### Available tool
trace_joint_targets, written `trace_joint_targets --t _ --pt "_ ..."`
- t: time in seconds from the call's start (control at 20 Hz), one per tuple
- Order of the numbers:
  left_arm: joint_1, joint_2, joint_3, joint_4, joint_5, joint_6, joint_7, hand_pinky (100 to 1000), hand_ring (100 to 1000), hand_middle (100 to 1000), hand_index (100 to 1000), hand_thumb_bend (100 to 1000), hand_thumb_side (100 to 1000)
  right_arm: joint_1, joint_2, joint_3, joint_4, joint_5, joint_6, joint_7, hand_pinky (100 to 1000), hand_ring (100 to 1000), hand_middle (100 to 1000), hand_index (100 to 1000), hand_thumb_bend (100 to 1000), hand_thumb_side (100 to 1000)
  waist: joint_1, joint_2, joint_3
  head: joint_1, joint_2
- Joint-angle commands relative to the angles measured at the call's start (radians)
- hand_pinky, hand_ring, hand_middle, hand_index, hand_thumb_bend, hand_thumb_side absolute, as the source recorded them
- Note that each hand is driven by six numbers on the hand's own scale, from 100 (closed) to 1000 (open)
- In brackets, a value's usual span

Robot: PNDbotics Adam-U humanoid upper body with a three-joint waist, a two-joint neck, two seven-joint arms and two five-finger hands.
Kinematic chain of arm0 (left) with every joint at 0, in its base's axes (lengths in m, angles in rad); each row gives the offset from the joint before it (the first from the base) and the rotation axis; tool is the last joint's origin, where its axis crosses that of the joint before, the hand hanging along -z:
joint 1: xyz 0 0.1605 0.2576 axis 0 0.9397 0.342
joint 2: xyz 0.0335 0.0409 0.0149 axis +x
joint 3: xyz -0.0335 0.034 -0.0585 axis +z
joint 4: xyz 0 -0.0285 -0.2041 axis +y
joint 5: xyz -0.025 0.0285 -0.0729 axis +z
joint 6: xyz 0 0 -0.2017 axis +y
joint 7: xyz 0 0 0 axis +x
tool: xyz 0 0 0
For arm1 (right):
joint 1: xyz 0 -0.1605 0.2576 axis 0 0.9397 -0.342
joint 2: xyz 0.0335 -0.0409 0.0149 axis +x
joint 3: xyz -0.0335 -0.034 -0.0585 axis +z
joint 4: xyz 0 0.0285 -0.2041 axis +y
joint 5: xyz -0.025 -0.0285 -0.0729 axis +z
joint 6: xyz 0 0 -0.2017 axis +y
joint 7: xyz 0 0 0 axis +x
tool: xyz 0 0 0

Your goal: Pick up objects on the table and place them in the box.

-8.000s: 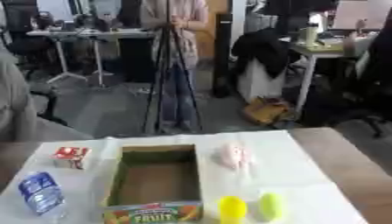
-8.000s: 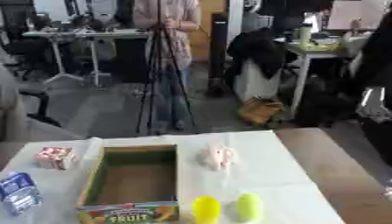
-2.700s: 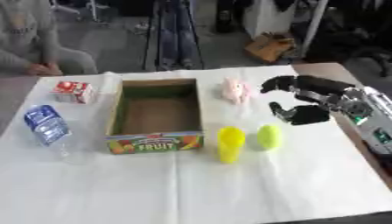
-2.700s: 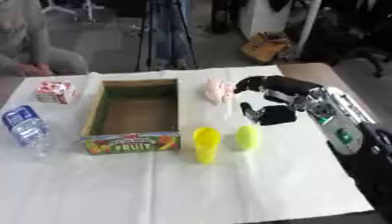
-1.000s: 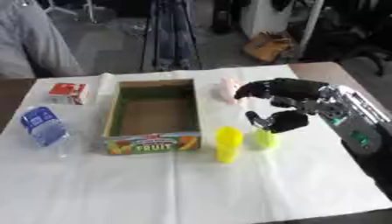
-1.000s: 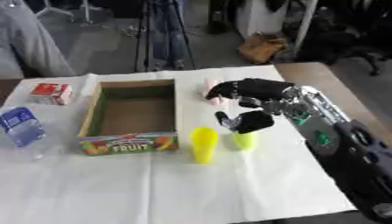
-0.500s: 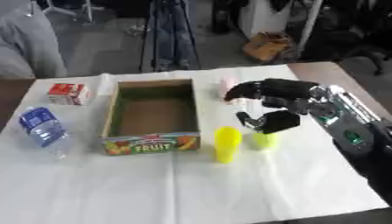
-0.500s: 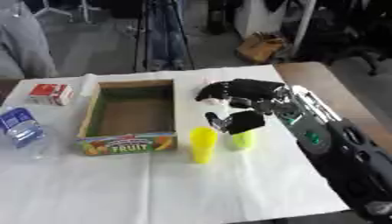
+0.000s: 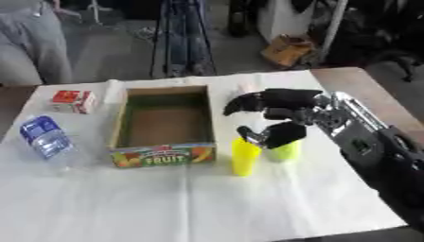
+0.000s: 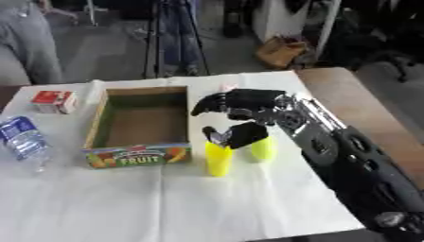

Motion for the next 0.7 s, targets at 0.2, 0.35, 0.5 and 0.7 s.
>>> trace_joint_targets --t 0.2,0.35,0.5,0.7 --pt "-0.009 0.015 -0.001 -0.019 0.004 -0.002 -0.003 547 799 784 814 559 757 -0.028 0.011 0.004 0.02 0.017 -0.015 -0.003 794 884 925 970 100 852 0.003 -0.008 0.001 -0.005 0.006" --pt "-0.009 0.014 -0.001 -0.019 0.004 -0.001 -0.004 547 799 784 813 558 757 -0.026 0.017 0.011 0.024 0.017 -0.018 0.002 794 884 924 971 100 858 0.003 -0.008 0.0 -0.005 0.007" --pt "-0.008 0.014 -0.001 -0.019 0.004 -0.001 -0.003 546 798 784 814 557 758 -0.02 0.017 0.016 0.024 0.017 -0.012 0.007 792 882 923 972 100 884 0.003 -0.008 0.0 -0.003 0.006" --pt "-0.008 0.014 0.0 -0.019 0.003 0.0 -0.003 546 799 784 814 557 759 -0.012 0.015 0.027 0.013 0.013 0.002 0.024 790 884 924 973 100 905 0.002 -0.008 -0.002 -0.002 0.006"
